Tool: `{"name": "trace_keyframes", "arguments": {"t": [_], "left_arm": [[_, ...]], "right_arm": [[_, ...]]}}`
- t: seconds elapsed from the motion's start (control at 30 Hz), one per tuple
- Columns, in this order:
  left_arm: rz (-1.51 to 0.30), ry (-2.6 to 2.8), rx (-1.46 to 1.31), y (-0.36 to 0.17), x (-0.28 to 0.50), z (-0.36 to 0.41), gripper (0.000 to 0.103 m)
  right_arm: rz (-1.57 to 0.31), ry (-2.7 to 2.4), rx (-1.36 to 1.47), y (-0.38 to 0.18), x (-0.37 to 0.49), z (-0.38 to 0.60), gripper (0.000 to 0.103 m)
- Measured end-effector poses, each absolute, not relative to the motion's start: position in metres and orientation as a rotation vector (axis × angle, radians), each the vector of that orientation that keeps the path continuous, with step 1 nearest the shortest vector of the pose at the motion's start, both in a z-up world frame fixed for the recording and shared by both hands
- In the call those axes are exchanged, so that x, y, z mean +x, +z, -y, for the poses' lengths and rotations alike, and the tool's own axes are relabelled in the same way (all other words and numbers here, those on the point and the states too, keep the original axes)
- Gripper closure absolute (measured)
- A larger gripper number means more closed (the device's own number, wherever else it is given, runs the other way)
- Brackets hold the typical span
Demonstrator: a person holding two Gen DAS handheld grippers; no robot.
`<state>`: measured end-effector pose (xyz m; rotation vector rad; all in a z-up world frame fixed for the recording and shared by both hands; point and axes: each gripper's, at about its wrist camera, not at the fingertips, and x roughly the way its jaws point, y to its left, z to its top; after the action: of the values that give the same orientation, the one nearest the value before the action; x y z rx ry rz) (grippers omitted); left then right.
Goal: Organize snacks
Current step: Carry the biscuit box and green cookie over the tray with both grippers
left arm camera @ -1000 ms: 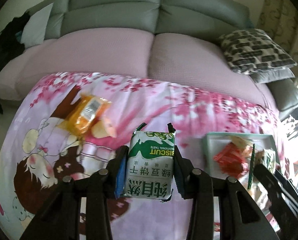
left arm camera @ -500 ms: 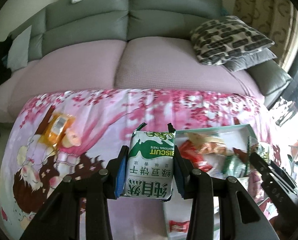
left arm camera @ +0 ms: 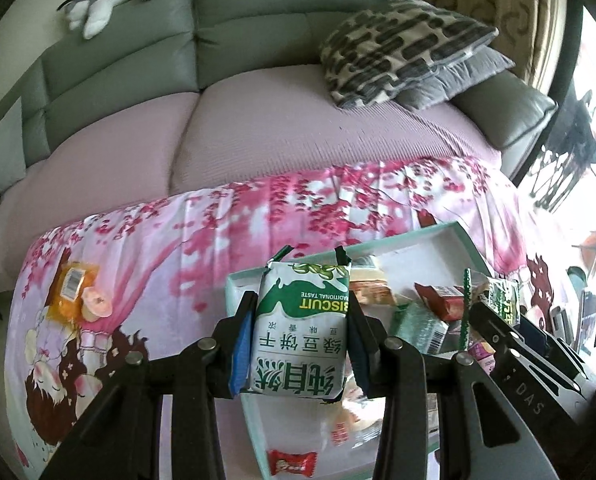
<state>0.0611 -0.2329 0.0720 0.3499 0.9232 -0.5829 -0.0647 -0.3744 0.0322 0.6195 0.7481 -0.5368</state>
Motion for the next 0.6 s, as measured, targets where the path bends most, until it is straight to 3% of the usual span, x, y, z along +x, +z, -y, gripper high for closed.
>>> {"name": "trace_keyframes", "arguments": {"t": [0.6], "left_arm": [[-0.996, -0.623, 0.491, 0.022, 0.043, 0.290, 0.060]], "right_arm": [[-0.803, -0.544, 0.661, 0.011, -0.069, 0.393, 0.049]]}}
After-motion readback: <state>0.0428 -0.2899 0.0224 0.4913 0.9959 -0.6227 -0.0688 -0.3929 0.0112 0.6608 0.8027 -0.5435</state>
